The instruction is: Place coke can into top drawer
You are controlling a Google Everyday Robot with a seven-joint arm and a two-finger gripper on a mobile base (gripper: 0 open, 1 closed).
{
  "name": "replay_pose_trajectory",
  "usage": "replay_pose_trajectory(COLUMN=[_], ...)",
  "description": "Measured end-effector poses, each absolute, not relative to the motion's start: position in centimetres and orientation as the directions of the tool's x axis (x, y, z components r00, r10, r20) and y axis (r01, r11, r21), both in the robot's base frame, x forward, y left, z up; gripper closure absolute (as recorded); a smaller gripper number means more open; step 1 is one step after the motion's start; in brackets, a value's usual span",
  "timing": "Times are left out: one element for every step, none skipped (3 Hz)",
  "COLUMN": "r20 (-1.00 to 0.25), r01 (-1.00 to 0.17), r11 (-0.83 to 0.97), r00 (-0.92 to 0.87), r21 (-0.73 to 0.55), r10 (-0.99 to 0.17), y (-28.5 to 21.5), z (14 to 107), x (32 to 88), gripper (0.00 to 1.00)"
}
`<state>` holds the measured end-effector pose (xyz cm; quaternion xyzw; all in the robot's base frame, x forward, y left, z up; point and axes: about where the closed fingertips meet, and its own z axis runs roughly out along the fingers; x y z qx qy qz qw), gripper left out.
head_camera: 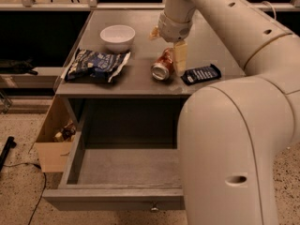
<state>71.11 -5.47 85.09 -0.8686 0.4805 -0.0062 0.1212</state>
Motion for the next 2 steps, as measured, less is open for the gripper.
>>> replay_pose_trajectory(r20=[-0.102, -0.102], r01=[-0.833, -0.833], r11=[-0.516, -0.516], r00=[0.541, 0.541], r21=[-0.198, -0.199], r10=[-0.835, -0.835], y=[-5.58, -5.57], z=[83.94, 83.93], x=[71.18, 71.19], gripper=[0.0, 0.17])
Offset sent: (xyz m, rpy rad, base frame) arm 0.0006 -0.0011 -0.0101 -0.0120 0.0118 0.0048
